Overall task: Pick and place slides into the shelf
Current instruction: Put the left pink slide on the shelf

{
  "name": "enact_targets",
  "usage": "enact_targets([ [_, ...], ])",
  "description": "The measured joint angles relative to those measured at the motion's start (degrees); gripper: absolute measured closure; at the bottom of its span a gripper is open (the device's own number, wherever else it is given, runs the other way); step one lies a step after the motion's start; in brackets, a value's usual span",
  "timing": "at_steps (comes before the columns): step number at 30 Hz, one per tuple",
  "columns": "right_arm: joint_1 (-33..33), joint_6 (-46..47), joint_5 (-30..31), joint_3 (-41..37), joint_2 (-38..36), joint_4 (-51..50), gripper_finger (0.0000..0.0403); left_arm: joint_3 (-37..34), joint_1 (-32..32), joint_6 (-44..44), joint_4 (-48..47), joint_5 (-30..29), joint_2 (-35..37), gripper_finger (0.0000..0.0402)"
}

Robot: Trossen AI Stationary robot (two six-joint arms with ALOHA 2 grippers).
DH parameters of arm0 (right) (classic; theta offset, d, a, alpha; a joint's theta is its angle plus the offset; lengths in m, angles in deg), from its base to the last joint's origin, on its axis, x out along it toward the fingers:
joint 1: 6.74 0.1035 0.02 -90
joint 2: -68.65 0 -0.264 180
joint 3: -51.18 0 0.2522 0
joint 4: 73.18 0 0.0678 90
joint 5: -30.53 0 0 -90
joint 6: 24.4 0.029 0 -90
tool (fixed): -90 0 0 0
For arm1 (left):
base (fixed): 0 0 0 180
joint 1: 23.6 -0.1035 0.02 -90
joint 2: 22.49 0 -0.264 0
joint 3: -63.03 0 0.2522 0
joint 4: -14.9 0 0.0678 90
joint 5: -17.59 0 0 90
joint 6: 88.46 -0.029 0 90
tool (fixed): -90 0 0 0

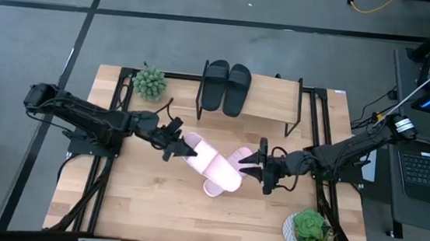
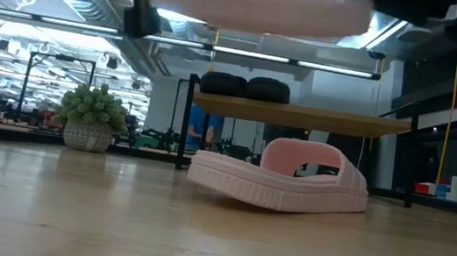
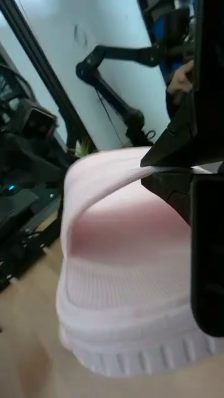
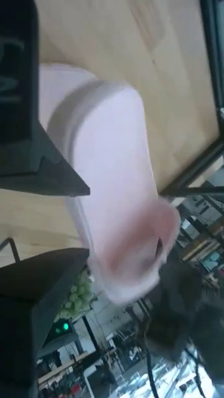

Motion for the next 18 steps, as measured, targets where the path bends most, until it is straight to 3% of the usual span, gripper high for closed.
enact_targets([
  [8, 1.4, 0.2, 0.1, 0.8, 1.8, -3.8, 0.0256, 3.4, -4.2, -1.0, -6.9, -0.3, -0.1, 0.0401],
  [18, 1.3, 2.8, 2.2, 10.6, 8.3, -17.2, 0.0256, 3.4, -8.2, -4.0, -8.9, 2.5, -0.1, 0.0401],
])
